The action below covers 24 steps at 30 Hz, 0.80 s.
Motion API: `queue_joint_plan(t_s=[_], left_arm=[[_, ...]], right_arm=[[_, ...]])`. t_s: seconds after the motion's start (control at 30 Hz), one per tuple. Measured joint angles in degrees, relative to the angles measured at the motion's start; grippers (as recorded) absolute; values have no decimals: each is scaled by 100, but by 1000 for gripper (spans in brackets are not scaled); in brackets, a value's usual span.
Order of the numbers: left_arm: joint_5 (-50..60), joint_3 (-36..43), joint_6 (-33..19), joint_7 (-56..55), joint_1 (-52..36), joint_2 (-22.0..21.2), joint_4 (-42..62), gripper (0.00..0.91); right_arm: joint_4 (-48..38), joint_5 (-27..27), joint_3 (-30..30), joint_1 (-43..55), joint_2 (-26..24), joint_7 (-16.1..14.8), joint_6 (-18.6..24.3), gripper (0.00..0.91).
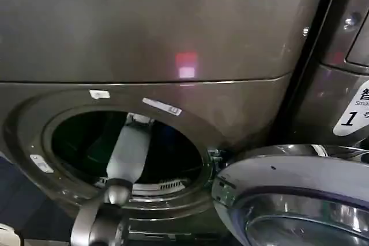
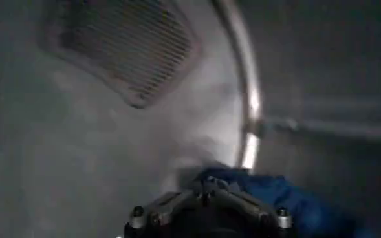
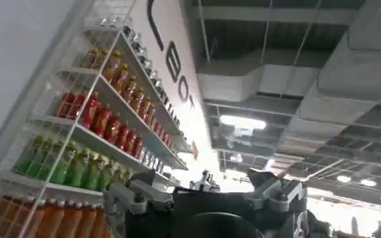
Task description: Grasp the clothes from the dryer.
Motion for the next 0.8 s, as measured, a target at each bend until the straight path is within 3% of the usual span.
queue_joint_plan(t_s=[0.33, 0.8], left_arm=[[-1230, -6, 460, -1258, 102, -105, -154, 0], [-1637, 60, 671, -1658, 155, -158, -265, 0]], right_arm=[[5, 5, 106, -9, 60, 14, 37, 907], [109, 14, 286, -41, 113, 128, -159, 907]])
